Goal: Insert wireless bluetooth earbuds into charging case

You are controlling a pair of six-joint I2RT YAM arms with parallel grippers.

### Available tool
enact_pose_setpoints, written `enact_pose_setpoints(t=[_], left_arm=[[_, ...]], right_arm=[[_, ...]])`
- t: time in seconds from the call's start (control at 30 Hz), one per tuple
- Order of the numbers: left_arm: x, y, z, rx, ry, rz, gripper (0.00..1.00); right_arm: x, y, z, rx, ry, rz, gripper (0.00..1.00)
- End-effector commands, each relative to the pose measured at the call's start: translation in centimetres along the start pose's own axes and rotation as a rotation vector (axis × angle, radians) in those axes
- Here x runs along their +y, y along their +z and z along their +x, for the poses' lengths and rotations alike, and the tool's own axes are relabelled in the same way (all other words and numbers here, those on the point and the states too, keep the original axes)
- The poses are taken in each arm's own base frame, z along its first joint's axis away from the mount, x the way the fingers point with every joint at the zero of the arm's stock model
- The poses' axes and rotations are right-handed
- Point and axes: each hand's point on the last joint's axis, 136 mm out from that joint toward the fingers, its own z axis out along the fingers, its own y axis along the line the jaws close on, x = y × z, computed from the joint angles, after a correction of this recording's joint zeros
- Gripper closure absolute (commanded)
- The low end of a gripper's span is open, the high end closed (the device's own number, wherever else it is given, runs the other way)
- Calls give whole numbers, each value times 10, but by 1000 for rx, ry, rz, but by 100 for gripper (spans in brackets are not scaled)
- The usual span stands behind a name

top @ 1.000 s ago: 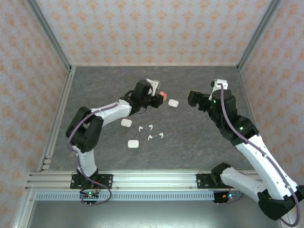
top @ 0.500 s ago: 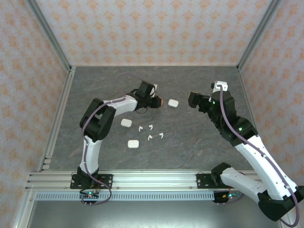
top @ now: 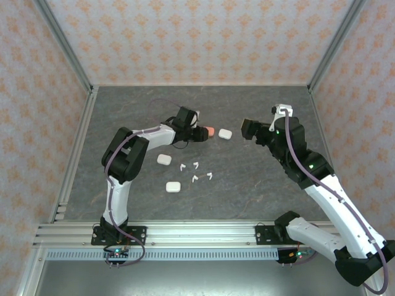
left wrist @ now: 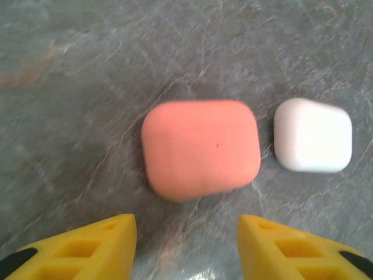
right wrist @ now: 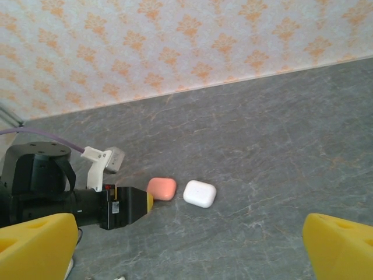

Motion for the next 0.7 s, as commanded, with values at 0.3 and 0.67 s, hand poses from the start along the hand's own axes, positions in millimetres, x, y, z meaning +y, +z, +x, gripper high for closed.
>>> enact_pose_setpoints(t=[0.3, 0.67], left_arm=[[10, -139, -38, -315, 40, -89, 40], [70, -227, 2, -461, -103, -229, 9]], right_arm=[[28, 23, 45, 188, -13, -143, 1], [110, 44, 151, 439, -371, -356, 1]])
